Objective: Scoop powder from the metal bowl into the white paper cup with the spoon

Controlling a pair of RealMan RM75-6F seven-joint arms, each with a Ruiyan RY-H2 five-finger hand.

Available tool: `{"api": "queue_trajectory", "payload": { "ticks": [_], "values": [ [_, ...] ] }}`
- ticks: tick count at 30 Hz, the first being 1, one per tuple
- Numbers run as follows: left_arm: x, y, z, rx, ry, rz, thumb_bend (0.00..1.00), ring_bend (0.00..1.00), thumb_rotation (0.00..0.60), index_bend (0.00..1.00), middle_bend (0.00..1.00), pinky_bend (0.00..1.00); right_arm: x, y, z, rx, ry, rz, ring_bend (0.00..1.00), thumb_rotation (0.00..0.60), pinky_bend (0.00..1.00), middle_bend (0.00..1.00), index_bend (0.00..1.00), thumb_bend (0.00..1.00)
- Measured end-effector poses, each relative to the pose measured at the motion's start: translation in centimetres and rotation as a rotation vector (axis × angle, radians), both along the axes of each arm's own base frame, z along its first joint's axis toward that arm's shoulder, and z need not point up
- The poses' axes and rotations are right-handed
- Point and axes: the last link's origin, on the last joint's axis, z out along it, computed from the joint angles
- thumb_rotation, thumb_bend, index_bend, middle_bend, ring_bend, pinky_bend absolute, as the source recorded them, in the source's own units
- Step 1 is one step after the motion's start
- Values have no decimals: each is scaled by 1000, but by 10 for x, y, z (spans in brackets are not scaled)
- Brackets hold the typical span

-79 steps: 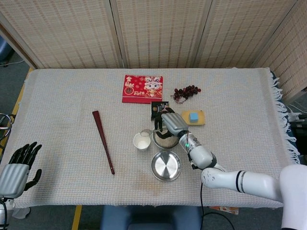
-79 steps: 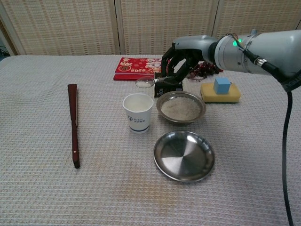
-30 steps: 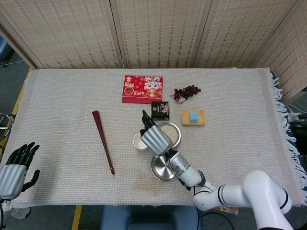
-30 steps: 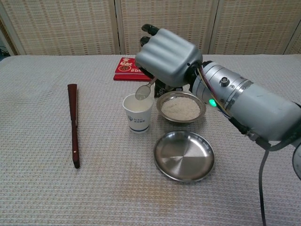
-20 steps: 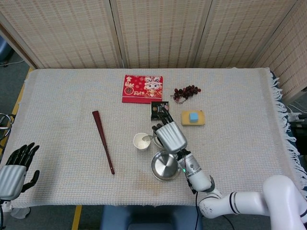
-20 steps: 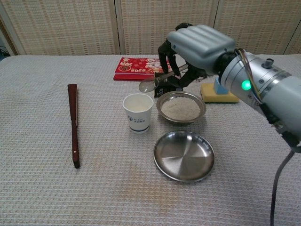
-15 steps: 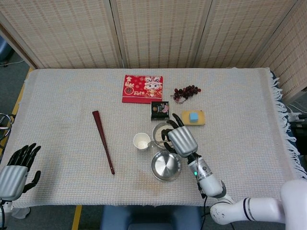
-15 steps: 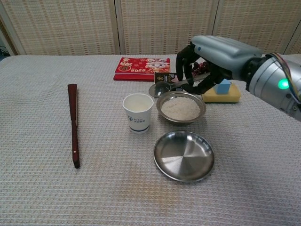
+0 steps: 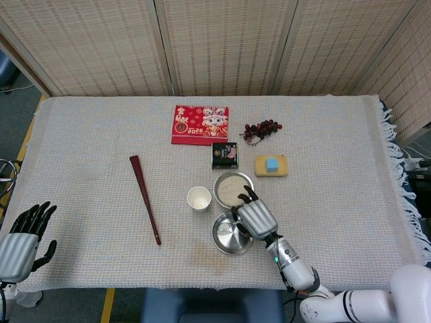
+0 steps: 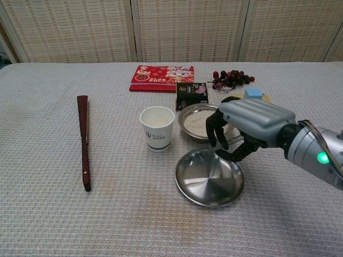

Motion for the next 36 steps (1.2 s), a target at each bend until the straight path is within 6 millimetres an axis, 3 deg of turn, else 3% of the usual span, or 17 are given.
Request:
{"api": "queue_trajectory", "payload": {
  "ticks": [5, 9, 13, 21, 30, 36],
  "values": [
    [-1, 0, 1, 0, -5, -1, 457, 0, 600, 0, 0, 125, 2, 6, -12, 0, 51, 36, 178, 600, 0, 609, 872, 370],
    [-1, 0, 1, -1, -8, 2, 456, 0, 600, 0, 0, 125, 1, 8, -15, -6, 85, 48, 178, 600, 0, 608, 784, 367],
    [-1, 0, 1, -3, -7, 3, 457, 0, 600, 0, 0, 126, -2, 10, -17, 0, 143, 52, 128, 600, 0, 535, 565, 361],
    [-2, 1, 0, -6, -3, 12, 457, 0, 600, 0, 0, 127, -4, 14, -16, 20, 194, 58, 53, 600, 0, 413, 258, 361],
    [-2, 1, 0, -2, 0, 11, 456, 0, 600, 0, 0, 126, 0, 18, 0, -10, 228, 93, 5, 600, 0, 291, 96, 342],
    [-1, 0, 2, 5, -2, 2, 457, 0, 600, 0, 0, 127, -2, 21, 27, -105, 193, 100, 0, 600, 0, 101, 15, 283]
  ]
}}
